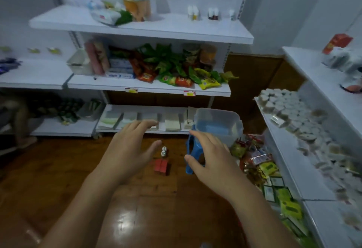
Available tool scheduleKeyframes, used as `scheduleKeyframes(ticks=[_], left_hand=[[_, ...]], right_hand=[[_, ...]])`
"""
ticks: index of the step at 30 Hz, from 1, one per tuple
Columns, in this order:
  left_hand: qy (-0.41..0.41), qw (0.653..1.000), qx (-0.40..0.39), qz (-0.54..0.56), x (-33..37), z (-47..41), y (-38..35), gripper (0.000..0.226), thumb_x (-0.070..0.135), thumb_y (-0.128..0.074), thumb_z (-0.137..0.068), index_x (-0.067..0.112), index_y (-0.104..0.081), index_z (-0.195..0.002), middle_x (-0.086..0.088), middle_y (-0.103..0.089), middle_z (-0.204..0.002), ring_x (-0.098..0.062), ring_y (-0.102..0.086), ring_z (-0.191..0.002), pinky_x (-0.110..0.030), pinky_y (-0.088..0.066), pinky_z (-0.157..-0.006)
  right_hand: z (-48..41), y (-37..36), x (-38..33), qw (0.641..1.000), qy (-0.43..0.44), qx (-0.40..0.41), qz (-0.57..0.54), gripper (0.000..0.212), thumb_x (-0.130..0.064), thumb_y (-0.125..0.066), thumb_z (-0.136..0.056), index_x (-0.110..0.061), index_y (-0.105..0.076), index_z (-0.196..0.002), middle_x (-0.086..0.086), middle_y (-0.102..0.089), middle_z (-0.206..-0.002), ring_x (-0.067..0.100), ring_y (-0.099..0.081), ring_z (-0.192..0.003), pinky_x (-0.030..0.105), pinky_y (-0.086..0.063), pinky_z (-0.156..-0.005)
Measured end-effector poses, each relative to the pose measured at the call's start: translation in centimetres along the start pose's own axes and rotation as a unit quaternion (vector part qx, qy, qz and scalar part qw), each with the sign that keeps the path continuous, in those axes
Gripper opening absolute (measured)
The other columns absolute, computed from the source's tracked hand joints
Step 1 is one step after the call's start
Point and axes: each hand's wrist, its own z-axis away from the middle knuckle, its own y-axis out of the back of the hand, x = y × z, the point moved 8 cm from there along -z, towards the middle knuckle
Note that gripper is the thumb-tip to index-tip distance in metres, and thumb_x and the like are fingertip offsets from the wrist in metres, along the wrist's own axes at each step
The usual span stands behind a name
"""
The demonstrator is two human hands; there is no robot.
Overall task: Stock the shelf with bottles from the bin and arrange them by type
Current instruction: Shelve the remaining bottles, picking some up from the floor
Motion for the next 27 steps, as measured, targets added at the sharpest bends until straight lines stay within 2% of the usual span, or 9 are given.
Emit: scheduleKeyframes(ticks=[10,13,16,18,22,24,27], left_hand=[[0.080,0.996,-0.023,-0.023,-7.8,-9.6,-4.5,0.056,0.058,-0.060,-0.098,0.040,-0.043,-0.149,0.021,-0.052,-0.144,-0.005,-0.049,-0.134,-0.037,-0.047,-0.110],[0.132,0.989,-0.047,0.040,-10.9,-12.8,-7.7,0.054,0.055,-0.065,-0.096,0.041,-0.048,-0.145,0.023,-0.054,-0.137,-0.001,-0.052,-0.128,-0.035,-0.050,-0.106],[0.206,0.963,-0.065,0.163,-14.8,-15.0,-12.7,0.051,0.049,-0.074,-0.093,0.039,-0.055,-0.140,0.024,-0.059,-0.129,0.002,-0.058,-0.117,-0.030,-0.055,-0.098],[0.245,0.944,-0.079,0.205,-17.3,-16.3,-16.1,0.050,0.045,-0.078,-0.091,0.036,-0.058,-0.137,0.023,-0.061,-0.124,-0.001,-0.061,-0.112,-0.026,-0.056,-0.091],[0.285,0.924,-0.145,0.212,-22.2,-19.0,-24.0,0.050,0.039,-0.079,-0.091,0.027,-0.059,-0.136,0.005,-0.064,-0.125,-0.007,-0.063,-0.103,-0.023,-0.051,-0.081],[0.298,0.914,-0.181,0.209,-25.3,-20.6,-28.9,0.049,0.037,-0.079,-0.091,0.024,-0.059,-0.133,-0.001,-0.065,-0.126,-0.014,-0.063,-0.101,-0.026,-0.050,-0.081],[0.311,0.903,-0.229,0.190,-30.7,-23.0,-37.6,0.050,0.037,-0.080,-0.090,0.022,-0.060,-0.133,-0.003,-0.065,-0.126,-0.016,-0.063,-0.099,-0.026,-0.050,-0.082]], right_hand=[[-17.9,-6.9,4.6,0.994,0.024,-0.090,-0.061,0.065,-0.048,-0.060,-0.100,-0.040,-0.030,-0.157,-0.016,-0.036,-0.158,0.008,-0.034,-0.146,0.039,-0.039,-0.119],[-23.1,-9.3,7.1,0.990,0.013,-0.115,-0.080,0.062,-0.046,-0.061,-0.100,-0.040,-0.034,-0.156,-0.016,-0.037,-0.157,0.008,-0.038,-0.144,0.035,-0.041,-0.115],[-27.2,-12.5,9.7,0.984,-0.006,-0.146,-0.104,0.056,-0.041,-0.061,-0.101,-0.037,-0.040,-0.153,-0.013,-0.041,-0.155,0.010,-0.044,-0.140,0.031,-0.043,-0.110],[-29.7,-15.2,11.5,0.979,-0.035,-0.168,-0.113,0.054,-0.037,-0.063,-0.101,-0.034,-0.043,-0.152,-0.011,-0.045,-0.152,0.009,-0.049,-0.133,0.027,-0.044,-0.103],[-33.7,-22.4,15.3,0.965,-0.109,-0.194,-0.137,0.047,-0.033,-0.063,-0.101,-0.034,-0.048,-0.146,-0.006,-0.052,-0.143,0.002,-0.050,-0.108,0.018,-0.040,-0.083],[-35.5,-26.8,17.5,0.959,-0.147,-0.200,-0.141,0.046,-0.030,-0.063,-0.101,-0.034,-0.049,-0.145,-0.005,-0.053,-0.143,0.004,-0.050,-0.104,0.017,-0.040,-0.078],[-38.3,-34.8,21.8,0.948,-0.200,-0.205,-0.137,0.048,-0.025,-0.063,-0.102,-0.034,-0.048,-0.146,-0.003,-0.051,-0.146,0.009,-0.054,-0.106,0.018,-0.043,-0.078]])
